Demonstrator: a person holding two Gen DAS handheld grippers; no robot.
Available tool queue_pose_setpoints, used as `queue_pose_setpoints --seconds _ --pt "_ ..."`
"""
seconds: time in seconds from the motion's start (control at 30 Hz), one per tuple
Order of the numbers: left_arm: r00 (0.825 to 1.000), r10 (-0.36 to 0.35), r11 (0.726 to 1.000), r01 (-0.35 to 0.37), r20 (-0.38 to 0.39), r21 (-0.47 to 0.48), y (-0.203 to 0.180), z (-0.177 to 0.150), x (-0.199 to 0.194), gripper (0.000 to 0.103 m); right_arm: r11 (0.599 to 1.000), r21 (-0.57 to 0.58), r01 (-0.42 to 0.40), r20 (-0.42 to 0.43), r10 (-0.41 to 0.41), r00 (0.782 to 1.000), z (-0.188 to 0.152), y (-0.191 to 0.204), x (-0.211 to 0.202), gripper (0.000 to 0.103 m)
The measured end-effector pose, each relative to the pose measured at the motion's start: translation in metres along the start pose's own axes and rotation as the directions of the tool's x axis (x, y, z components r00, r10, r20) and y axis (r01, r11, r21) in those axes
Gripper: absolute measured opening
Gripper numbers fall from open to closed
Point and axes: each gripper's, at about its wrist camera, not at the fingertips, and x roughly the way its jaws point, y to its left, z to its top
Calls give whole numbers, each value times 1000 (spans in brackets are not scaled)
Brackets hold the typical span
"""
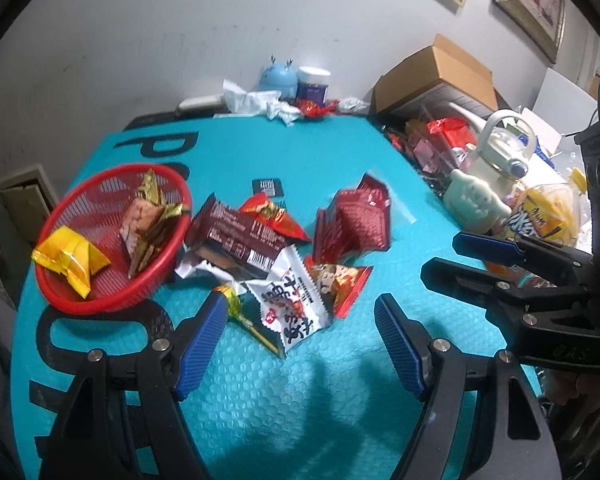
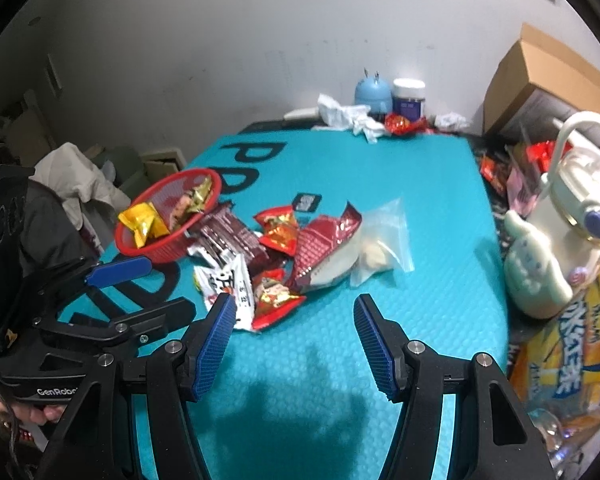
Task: Organize snacks
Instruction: 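Move both tools back toward the remaining snacks, then grasp the white candy packet with the left tool while the right tool grasps the red-gold pouch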
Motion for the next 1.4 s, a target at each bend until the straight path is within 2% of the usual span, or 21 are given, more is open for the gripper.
queue_pose_setpoints --seconds 0.33,0.63,0.73,0.83,1.03,1.07,1.13,1.2,1.3,1.4 --pt "998 -10 999 7 -65 -40 18 -8 31 75 999 -1 -37 -75 37 997 -1 -6 40 62" --pt "997 -15 996 8 -71 -91 39 -7 41 75 994 -9 -109 -132 107 985 1 -3 78 61" --pt "997 -32 994 24 -69 -109 43 -6 43 75 992 -17 -128 -143 125 982 2 -1 85 55" --pt "996 -51 993 42 -76 -113 43 -5 47 75 989 -24 -144 -154 139 978 1 0 92 41" --pt "993 -90 991 82 -76 -109 34 -1 57 74 986 -1 -165 -140 163 977 -1 -5 91 38" --pt "993 -94 991 87 -67 -100 31 0 58 71 986 0 -164 -138 162 977 -1 -6 90 37" --pt "994 -86 994 80 -71 -78 26 1 60 51 987 3 -161 -136 160 978 -2 -7 88 37" --pt "992 -96 994 90 -85 -69 23 2 64 40 988 8 -151 -134 151 979 -5 -10 84 37" --pt "987 -121 991 113 -110 -71 20 1 68 32 989 23 -144 -132 146 981 -9 -14 79 37" --pt "984 -134 990 129 -118 -55 14 -2 68 30 990 46 -134 -132 139 982 -15 -19 73 37"
